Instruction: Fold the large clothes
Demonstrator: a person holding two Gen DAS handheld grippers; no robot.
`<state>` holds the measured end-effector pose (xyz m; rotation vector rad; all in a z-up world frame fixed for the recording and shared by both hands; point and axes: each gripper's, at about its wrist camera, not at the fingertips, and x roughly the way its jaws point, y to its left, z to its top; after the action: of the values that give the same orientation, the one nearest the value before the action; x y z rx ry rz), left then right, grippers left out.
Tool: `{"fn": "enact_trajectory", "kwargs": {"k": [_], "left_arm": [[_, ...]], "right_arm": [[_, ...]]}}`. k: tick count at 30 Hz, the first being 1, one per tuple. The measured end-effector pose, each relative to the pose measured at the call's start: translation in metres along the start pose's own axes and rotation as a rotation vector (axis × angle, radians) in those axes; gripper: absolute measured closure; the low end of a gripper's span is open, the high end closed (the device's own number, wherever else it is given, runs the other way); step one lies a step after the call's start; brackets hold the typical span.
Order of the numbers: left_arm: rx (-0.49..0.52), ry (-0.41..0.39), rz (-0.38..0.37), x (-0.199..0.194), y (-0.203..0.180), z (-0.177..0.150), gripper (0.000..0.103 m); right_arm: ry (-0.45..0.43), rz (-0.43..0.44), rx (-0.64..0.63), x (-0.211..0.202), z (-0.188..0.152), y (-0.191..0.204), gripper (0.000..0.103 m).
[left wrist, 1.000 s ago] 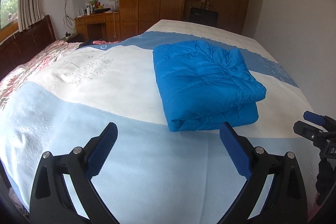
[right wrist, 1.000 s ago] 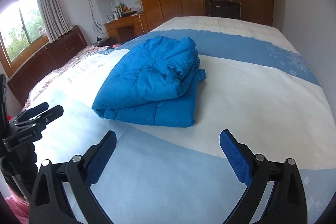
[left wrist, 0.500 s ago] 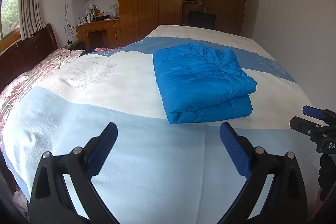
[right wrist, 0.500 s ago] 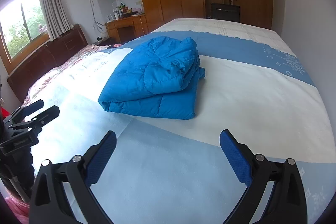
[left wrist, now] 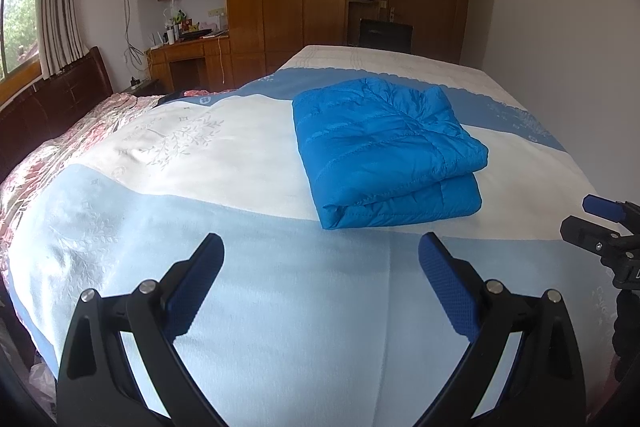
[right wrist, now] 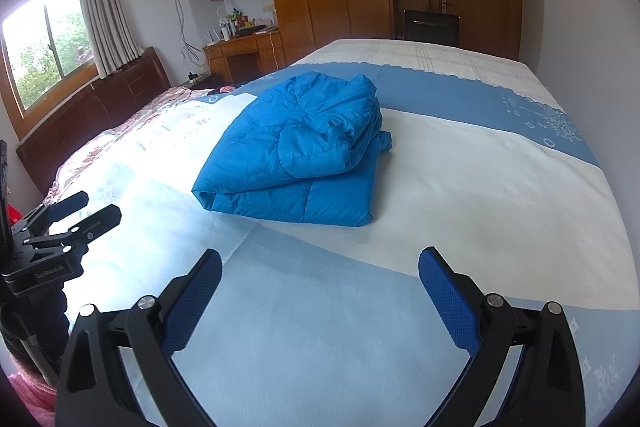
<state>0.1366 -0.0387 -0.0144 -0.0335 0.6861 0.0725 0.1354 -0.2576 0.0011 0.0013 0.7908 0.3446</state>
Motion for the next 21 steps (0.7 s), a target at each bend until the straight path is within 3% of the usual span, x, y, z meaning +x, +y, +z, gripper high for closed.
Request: {"fn": "enact_trajectory", "kwargs": {"k": [21], "left_arm": [[0.012,-0.004,-0.005,-0.0036,0.0017,-0.0006,0.006]], "right_arm": [[0.005,0.01,-0.003,0.0044,0.0026,-0.0011,0.004]]}}
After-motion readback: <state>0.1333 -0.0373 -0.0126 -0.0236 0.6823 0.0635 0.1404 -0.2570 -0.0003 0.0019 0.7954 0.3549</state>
